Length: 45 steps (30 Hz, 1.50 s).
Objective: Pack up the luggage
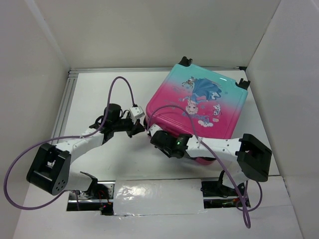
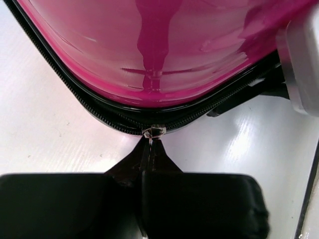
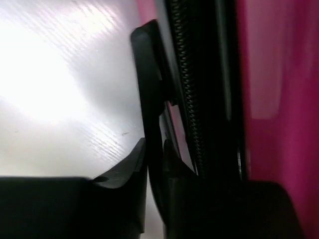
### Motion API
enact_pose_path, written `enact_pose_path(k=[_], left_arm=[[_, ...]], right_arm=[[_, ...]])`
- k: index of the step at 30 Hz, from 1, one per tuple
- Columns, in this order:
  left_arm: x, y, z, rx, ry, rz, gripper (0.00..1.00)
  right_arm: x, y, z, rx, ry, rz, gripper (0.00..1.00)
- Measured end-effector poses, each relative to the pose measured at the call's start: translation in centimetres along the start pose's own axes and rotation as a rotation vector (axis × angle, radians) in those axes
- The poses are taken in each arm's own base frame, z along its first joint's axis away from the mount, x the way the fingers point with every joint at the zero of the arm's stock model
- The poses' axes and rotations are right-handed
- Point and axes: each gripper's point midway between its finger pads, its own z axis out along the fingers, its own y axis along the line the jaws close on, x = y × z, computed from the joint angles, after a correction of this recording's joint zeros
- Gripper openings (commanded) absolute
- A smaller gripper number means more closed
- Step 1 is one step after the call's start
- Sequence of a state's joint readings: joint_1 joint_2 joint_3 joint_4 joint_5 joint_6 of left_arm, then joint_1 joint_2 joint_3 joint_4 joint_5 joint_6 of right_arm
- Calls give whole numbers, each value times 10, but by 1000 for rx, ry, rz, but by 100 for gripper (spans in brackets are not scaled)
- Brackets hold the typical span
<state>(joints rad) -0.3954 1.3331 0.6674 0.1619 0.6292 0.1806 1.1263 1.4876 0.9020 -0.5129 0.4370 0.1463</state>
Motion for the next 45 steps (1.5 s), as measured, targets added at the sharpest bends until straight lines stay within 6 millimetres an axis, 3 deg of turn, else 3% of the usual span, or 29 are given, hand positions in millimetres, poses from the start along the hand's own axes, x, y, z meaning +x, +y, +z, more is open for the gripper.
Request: enact_pose_path(k=[3, 20, 27, 39, 45], left_arm=[[-2, 8, 0, -12, 8, -10, 0], [-4, 44, -7, -18, 200, -93, 0], [-9, 72, -7, -30, 261, -123, 0], [-29, 127, 25, -33, 282, -129, 0], [-36, 140, 39, 4, 251, -137, 0]], right_arm=[[-5, 1, 3, -76, -6, -15, 0], [-21, 9, 9, -199, -49, -20, 0], [-34, 16, 16, -191, -66, -34, 0], [-40, 18, 21, -167, -75, -42, 0], [-43, 18, 23, -161, -77, -41, 0]])
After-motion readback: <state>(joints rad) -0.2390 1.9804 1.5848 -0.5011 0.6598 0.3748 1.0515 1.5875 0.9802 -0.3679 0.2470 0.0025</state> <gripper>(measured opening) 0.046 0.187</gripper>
